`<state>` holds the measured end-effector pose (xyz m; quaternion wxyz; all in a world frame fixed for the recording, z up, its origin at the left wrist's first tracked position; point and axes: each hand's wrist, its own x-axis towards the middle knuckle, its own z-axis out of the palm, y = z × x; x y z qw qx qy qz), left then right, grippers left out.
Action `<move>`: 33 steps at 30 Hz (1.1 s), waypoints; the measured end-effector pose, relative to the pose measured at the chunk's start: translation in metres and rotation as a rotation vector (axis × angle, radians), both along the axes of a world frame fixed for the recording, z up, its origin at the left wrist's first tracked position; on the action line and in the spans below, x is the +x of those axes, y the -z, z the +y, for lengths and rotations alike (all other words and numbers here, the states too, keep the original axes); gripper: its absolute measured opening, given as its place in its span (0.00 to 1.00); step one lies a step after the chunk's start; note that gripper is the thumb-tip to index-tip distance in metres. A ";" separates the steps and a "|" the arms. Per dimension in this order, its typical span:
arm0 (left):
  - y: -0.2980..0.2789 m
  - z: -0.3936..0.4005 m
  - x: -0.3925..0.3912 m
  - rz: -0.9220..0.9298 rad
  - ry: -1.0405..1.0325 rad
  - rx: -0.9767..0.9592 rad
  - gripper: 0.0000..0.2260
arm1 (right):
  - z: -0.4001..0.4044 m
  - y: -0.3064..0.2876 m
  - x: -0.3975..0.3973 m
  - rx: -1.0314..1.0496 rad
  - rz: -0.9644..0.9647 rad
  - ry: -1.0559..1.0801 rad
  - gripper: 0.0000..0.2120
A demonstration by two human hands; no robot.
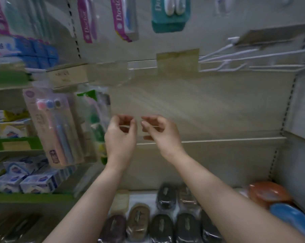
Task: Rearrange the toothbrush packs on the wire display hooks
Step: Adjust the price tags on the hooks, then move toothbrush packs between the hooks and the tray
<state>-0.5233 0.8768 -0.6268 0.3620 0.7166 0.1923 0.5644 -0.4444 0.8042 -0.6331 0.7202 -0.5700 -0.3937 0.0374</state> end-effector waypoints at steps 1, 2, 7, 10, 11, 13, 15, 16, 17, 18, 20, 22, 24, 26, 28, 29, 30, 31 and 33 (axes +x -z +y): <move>0.004 -0.016 0.010 0.003 0.076 -0.024 0.04 | -0.015 0.005 0.006 0.024 0.030 -0.004 0.07; 0.008 -0.031 0.018 0.001 0.144 -0.048 0.05 | -0.029 0.011 0.012 0.037 0.052 -0.006 0.07; 0.039 -0.105 0.062 0.027 0.369 -0.167 0.04 | -0.113 0.043 0.036 0.069 0.096 0.065 0.06; 0.062 -0.155 0.088 0.058 0.447 -0.226 0.06 | -0.172 0.063 0.052 0.031 0.101 0.149 0.05; 0.070 -0.174 0.095 0.066 0.473 -0.238 0.08 | -0.191 0.070 0.058 0.003 0.113 0.178 0.05; 0.085 -0.211 0.108 0.083 0.526 -0.267 0.09 | -0.229 0.084 0.071 -0.072 0.119 0.232 0.05; 0.099 -0.247 0.121 0.120 0.564 -0.301 0.08 | -0.267 0.099 0.081 -0.109 0.135 0.271 0.05; 0.106 -0.262 0.127 0.139 0.579 -0.321 0.08 | -0.283 0.107 0.086 -0.114 0.143 0.284 0.05; 0.113 -0.278 0.132 0.164 0.594 -0.345 0.07 | -0.299 0.115 0.090 -0.127 0.145 0.304 0.06; 0.121 -0.295 0.137 0.187 0.612 -0.370 0.07 | -0.316 0.124 0.094 -0.149 0.141 0.330 0.07; 0.138 -0.324 0.142 0.231 0.642 -0.399 0.07 | -0.346 0.142 0.100 -0.208 0.146 0.374 0.09; 0.158 -0.350 0.147 0.261 0.676 -0.378 0.07 | -0.375 0.161 0.104 -0.251 0.187 0.399 0.10; 0.181 -0.373 0.152 0.320 0.691 -0.361 0.07 | -0.403 0.179 0.108 -0.316 0.212 0.419 0.09; 0.206 -0.390 0.160 0.389 0.701 -0.385 0.09 | -0.428 0.198 0.111 -0.378 0.231 0.415 0.07; 0.234 -0.406 0.167 0.474 0.712 -0.428 0.08 | -0.449 0.222 0.113 -0.419 0.282 0.400 0.05; 0.249 -0.412 0.169 0.525 0.713 -0.454 0.07 | -0.458 0.235 0.114 -0.441 0.321 0.392 0.06; 0.263 -0.418 0.171 0.580 0.713 -0.481 0.06 | -0.465 0.248 0.115 -0.462 0.365 0.381 0.07; 0.277 -0.423 0.171 0.641 0.711 -0.513 0.06 | -0.472 0.262 0.115 -0.495 0.398 0.364 0.08; 0.305 -0.434 0.171 0.741 0.696 -0.579 0.06 | -0.482 0.291 0.116 -0.597 0.439 0.328 0.09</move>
